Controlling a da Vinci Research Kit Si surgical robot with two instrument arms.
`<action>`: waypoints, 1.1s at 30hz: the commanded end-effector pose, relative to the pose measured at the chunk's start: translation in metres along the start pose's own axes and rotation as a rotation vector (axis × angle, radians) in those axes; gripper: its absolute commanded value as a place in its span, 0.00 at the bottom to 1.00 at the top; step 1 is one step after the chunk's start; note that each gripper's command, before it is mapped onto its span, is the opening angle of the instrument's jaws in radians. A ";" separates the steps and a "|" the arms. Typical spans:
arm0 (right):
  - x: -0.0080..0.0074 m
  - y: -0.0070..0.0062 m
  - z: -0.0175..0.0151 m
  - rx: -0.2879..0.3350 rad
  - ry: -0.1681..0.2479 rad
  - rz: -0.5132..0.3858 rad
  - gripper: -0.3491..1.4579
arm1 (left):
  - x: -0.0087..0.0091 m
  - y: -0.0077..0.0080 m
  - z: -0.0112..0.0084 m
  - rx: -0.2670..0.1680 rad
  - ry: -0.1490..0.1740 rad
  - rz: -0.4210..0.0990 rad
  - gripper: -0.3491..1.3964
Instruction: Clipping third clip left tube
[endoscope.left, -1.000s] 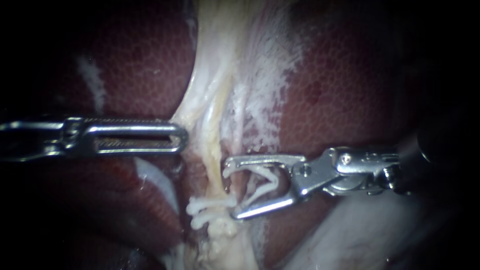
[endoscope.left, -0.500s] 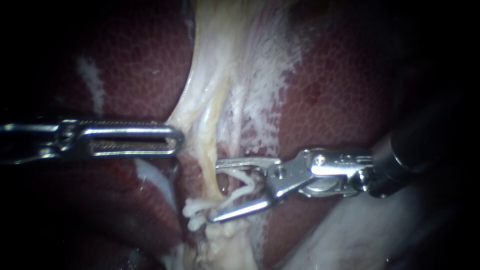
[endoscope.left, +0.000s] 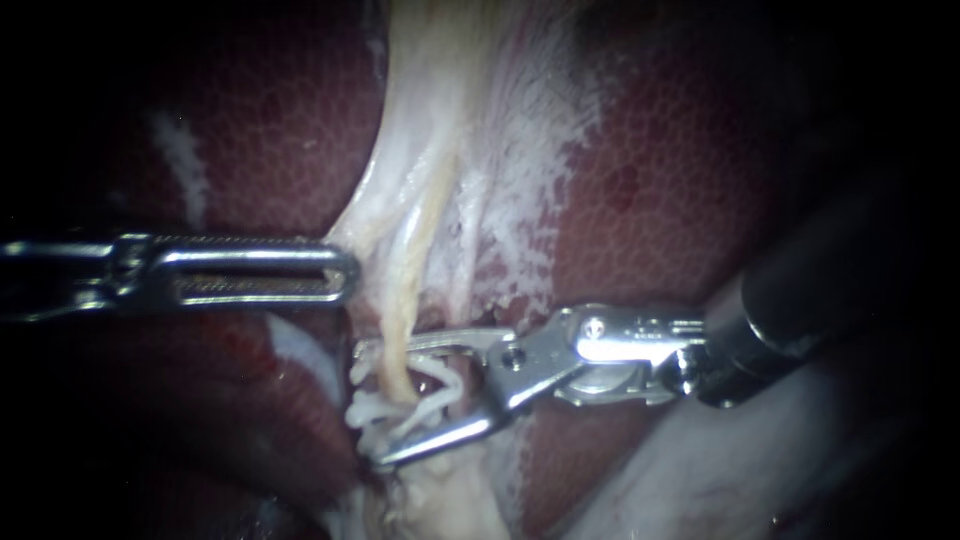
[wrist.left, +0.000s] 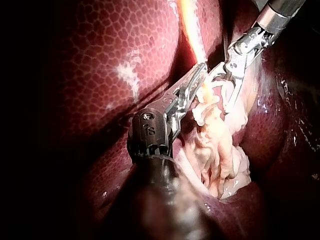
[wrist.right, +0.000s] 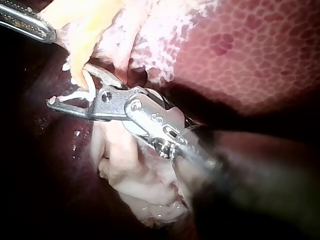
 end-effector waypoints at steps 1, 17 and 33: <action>0.0003 0.0001 -0.0002 0.002 0.001 0.001 0.52 | 0.0000 0.0000 0.0000 0.000 0.000 0.000 0.00; 0.0045 0.0031 -0.0023 -0.012 0.016 0.031 0.49 | 0.0000 -0.0003 0.0000 -0.001 0.000 0.000 0.00; 0.0040 0.0038 -0.0025 -0.010 0.031 0.241 0.00 | 0.0000 -0.0003 -0.0001 -0.001 0.000 0.000 0.00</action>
